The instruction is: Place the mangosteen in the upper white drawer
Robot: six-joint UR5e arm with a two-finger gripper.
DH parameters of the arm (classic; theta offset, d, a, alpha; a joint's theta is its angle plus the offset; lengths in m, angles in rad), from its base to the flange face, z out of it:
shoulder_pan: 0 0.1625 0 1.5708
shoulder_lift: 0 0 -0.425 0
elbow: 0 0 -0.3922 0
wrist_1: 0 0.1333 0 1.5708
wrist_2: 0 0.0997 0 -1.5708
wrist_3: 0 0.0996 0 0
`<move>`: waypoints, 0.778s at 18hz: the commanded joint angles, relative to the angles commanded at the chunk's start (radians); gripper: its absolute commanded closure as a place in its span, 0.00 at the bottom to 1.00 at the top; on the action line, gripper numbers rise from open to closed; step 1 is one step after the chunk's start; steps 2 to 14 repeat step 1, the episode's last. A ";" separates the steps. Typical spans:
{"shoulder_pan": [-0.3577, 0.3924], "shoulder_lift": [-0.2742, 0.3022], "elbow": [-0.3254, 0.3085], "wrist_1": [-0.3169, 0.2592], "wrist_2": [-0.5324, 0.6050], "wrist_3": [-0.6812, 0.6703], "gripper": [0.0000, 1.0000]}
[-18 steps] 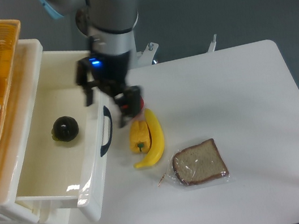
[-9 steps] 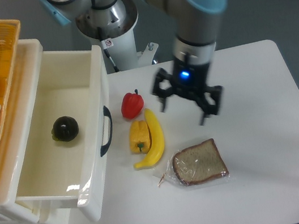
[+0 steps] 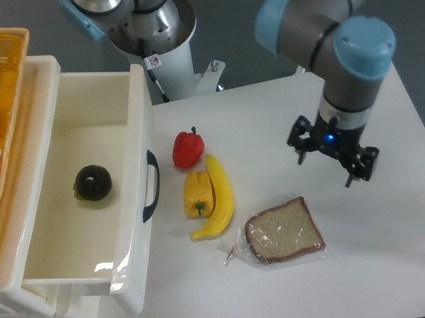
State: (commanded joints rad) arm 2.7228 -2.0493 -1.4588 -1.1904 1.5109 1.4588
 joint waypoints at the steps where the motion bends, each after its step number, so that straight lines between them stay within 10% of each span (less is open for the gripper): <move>1: 0.000 0.000 0.002 0.000 0.000 0.000 0.00; 14: 0.000 0.000 0.002 0.000 0.000 0.000 0.00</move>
